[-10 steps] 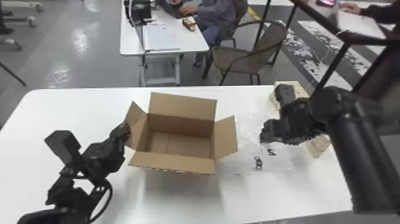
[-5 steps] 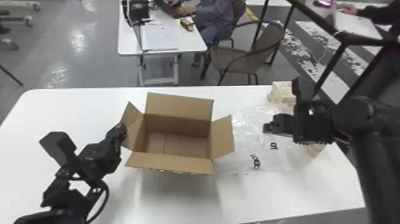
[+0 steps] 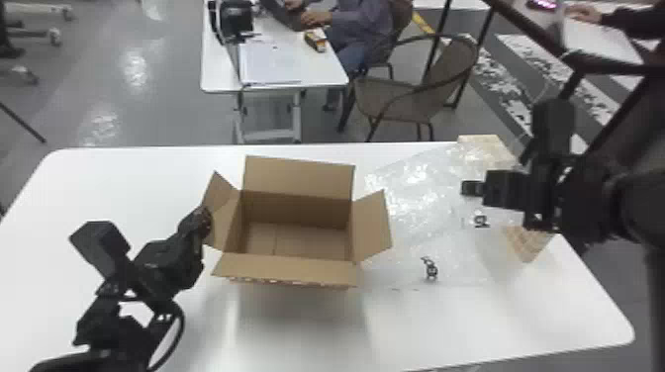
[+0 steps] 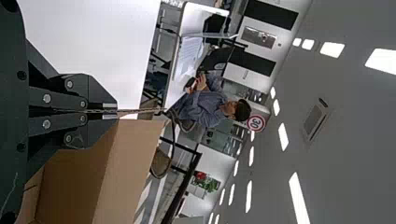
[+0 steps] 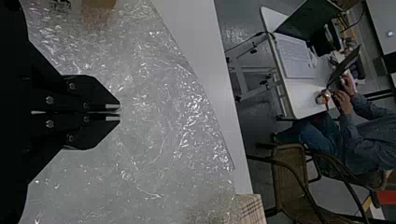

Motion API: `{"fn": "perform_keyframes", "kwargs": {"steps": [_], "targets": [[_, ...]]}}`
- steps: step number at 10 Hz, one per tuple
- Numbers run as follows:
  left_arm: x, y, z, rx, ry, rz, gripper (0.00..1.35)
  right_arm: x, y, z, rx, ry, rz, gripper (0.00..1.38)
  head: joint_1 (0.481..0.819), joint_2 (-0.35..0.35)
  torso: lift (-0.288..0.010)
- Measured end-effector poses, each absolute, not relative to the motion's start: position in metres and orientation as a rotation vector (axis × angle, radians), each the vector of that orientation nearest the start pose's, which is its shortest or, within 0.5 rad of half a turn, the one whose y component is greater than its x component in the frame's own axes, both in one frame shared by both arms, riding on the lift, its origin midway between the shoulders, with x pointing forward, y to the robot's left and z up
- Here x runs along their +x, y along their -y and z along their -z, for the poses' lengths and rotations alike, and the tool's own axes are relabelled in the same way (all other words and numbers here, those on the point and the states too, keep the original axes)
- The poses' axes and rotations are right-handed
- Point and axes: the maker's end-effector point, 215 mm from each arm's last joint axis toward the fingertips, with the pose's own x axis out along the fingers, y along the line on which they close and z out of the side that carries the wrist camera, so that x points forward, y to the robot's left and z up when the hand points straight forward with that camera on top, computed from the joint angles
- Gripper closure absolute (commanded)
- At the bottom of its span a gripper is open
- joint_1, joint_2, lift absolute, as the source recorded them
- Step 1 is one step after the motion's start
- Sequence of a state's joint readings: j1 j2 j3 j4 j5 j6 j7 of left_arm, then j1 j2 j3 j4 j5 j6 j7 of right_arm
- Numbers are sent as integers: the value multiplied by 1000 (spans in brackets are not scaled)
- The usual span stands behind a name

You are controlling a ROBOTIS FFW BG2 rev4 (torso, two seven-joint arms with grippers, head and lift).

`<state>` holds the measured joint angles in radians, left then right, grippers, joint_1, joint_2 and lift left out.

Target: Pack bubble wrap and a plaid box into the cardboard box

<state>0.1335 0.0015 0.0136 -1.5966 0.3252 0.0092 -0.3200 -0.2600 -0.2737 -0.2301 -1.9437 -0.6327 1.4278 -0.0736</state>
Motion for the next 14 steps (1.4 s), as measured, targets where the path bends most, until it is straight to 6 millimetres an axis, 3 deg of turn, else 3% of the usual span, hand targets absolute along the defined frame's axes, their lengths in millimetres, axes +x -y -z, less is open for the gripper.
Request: {"fn": "perform_keyframes", "kwargs": {"steps": [2,5,8,12,13,14], "targets": [[541,-173,384,-337,-62,281,1185,551,293,287,209,-637,-154,1274,695,-121,-95],[541,-173,388,-336,-74,262,1185,555,263,244,247,-524,-247,1269,695,-95,-95],[539,-171,392,-339,-80,235,1185,562,225,223,275,-461,-340,1268,686,-56,-95],[539,-169,392,-342,-78,229,1185,572,206,166,273,-331,-400,1263,648,-36,-95],[539,-168,392,-343,-79,225,1185,573,202,158,272,-313,-409,1263,640,-35,-95],[540,-167,391,-346,-78,213,1185,575,191,163,277,-323,-431,1263,641,-25,-95]]}}
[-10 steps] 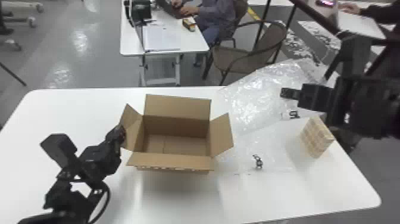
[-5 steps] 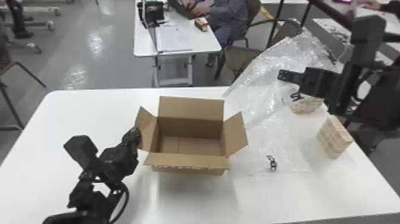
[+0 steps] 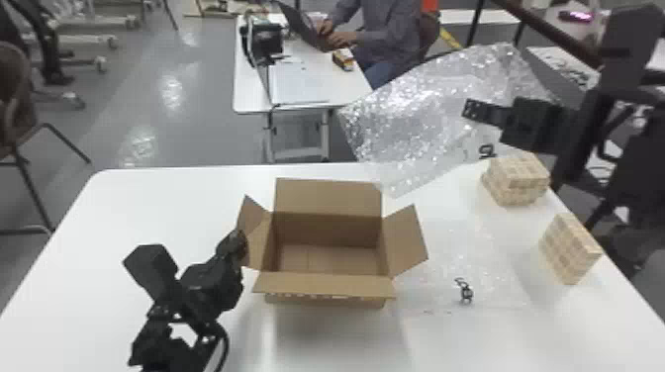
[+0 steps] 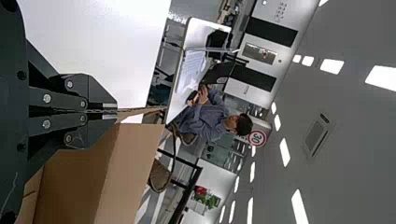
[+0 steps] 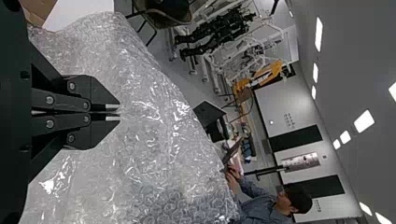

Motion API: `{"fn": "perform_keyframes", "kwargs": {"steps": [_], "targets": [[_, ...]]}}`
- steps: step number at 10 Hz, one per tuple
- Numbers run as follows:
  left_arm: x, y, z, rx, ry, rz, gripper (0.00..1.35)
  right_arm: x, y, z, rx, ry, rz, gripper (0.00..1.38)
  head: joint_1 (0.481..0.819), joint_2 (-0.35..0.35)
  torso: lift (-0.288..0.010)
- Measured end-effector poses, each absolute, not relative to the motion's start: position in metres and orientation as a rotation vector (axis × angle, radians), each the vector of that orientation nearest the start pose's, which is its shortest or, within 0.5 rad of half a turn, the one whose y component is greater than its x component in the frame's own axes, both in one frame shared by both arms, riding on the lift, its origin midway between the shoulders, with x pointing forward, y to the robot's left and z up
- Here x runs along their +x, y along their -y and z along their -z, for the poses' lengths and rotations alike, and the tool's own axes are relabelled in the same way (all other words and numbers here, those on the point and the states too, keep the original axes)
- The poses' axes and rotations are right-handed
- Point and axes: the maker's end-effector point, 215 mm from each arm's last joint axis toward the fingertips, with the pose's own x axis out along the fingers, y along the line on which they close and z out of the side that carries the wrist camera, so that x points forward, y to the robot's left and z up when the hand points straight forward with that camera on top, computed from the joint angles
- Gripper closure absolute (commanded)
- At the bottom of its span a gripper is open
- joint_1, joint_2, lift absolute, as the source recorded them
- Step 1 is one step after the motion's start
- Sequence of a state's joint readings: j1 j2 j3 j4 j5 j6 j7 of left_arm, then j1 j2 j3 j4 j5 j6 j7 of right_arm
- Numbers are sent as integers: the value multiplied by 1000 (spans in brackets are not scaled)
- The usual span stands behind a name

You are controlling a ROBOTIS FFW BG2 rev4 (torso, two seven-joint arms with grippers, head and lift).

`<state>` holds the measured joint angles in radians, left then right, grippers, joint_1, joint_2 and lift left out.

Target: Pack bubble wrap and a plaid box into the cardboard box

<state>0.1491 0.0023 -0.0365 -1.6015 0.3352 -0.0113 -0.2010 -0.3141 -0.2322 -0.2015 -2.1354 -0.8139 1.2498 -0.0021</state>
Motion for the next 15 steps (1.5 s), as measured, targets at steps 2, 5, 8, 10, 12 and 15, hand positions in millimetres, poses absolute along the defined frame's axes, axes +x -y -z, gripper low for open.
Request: {"fn": "perform_keyframes", "kwargs": {"steps": [2,5,8,10,12,15], "targets": [[537,-173,396,-351,-80,170,1185,577,144,204,340,-394,-534,1263,665,18,-95],[529,-184,395,-354,-49,68,1185,575,79,256,410,-502,-673,1260,695,94,-95],[527,-182,385,-359,-12,57,1185,570,35,262,416,-539,-777,1259,695,145,-95],[528,-178,379,-368,9,69,1185,563,12,284,422,-603,-821,1257,695,163,-95],[528,-177,375,-374,18,79,1185,558,5,320,438,-680,-805,1256,695,172,-95],[528,-179,373,-374,25,77,1185,553,8,341,415,-738,-771,1253,695,173,-95]]}}
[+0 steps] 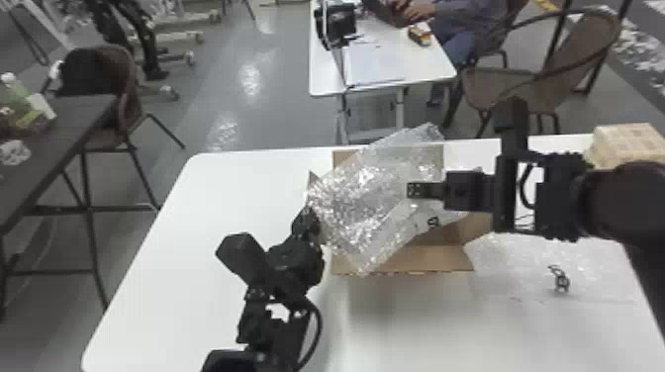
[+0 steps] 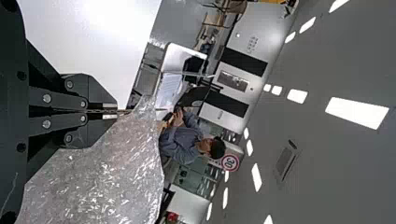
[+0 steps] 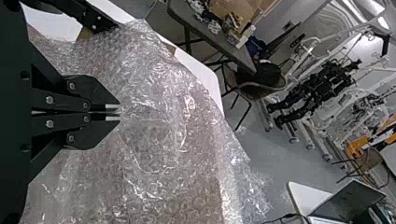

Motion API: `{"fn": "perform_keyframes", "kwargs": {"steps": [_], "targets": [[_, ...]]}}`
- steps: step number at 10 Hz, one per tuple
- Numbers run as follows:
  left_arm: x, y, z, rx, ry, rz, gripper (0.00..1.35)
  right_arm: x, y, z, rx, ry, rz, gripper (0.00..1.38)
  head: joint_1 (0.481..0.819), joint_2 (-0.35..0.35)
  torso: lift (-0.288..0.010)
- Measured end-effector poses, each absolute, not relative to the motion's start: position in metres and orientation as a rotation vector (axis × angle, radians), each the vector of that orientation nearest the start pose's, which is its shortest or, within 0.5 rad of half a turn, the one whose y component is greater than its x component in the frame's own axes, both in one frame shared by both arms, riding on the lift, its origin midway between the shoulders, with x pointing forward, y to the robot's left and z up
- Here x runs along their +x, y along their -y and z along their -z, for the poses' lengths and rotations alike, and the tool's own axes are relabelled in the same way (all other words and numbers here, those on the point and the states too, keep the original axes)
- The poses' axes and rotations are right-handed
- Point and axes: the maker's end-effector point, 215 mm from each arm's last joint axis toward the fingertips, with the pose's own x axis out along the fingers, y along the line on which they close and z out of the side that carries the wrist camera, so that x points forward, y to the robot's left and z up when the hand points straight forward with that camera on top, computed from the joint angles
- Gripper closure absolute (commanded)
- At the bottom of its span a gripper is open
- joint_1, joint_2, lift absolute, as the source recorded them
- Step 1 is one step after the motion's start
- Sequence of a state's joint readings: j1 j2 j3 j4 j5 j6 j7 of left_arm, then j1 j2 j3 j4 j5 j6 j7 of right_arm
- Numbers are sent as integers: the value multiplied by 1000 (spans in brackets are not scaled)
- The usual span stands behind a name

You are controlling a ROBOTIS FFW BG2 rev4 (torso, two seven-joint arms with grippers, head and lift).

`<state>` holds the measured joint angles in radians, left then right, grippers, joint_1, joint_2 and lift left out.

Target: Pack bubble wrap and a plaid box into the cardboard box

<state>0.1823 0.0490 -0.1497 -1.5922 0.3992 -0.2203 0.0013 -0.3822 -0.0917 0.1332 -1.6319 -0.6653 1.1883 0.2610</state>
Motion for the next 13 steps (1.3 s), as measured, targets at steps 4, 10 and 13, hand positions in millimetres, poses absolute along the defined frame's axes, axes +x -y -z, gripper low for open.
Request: {"fn": "perform_keyframes", "kwargs": {"steps": [4,10,13], "targets": [[528,-176,374,-376,18,80,1185,547,18,366,432,-814,-728,1248,695,163,-95],[530,-172,374,-379,14,91,1185,535,48,415,404,-949,-668,826,695,124,-95],[530,-174,373,-384,17,90,1185,542,25,382,458,-832,-751,527,695,152,-95]]}}
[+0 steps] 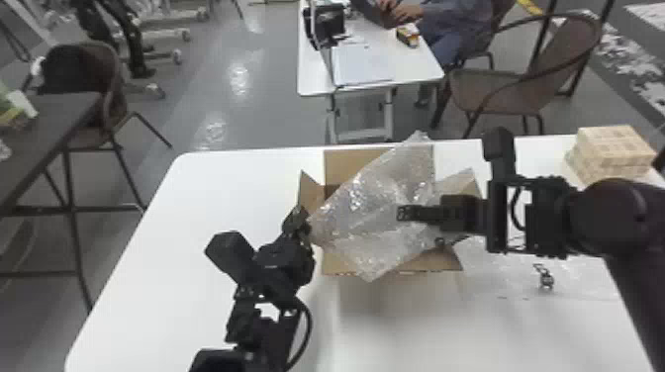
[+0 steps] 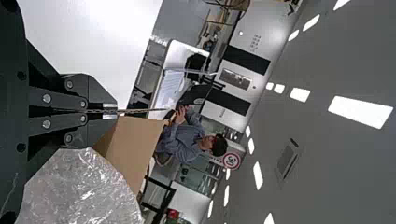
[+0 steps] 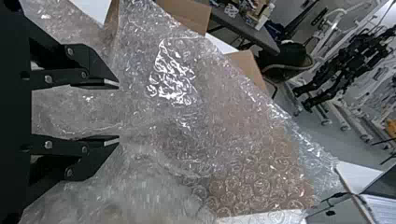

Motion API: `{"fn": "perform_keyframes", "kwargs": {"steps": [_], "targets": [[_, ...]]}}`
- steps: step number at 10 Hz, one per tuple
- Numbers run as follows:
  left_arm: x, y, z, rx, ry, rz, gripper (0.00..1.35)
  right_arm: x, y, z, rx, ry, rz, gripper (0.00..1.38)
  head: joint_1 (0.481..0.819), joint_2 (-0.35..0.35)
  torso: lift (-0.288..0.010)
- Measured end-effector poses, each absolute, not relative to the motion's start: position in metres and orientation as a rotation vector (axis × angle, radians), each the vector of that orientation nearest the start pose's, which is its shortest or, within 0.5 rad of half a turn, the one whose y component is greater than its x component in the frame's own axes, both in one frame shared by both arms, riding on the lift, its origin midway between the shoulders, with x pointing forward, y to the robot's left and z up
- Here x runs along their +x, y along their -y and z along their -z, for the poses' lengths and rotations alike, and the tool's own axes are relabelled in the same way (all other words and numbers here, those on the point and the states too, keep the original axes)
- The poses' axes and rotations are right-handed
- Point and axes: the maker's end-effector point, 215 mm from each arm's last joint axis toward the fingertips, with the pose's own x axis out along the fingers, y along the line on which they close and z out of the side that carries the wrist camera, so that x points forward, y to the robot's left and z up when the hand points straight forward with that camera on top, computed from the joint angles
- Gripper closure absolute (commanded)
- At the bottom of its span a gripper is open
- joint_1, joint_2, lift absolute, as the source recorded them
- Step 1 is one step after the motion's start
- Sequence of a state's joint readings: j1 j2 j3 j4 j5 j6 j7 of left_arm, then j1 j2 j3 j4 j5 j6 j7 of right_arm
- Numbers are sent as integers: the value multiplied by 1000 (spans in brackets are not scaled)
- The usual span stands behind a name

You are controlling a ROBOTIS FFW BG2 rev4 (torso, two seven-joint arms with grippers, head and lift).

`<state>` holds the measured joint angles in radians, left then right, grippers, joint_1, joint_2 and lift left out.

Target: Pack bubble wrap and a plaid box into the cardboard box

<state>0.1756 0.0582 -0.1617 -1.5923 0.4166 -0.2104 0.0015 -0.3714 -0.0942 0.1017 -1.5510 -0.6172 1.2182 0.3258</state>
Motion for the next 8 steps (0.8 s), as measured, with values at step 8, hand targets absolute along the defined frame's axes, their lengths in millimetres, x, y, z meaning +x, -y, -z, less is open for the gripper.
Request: {"fn": "perform_keyframes", "kwargs": {"steps": [8], "targets": [[528,-179,375,-393,17,84,1185,568,149,254,205,-286,-553,513,694,39,-95]]}}
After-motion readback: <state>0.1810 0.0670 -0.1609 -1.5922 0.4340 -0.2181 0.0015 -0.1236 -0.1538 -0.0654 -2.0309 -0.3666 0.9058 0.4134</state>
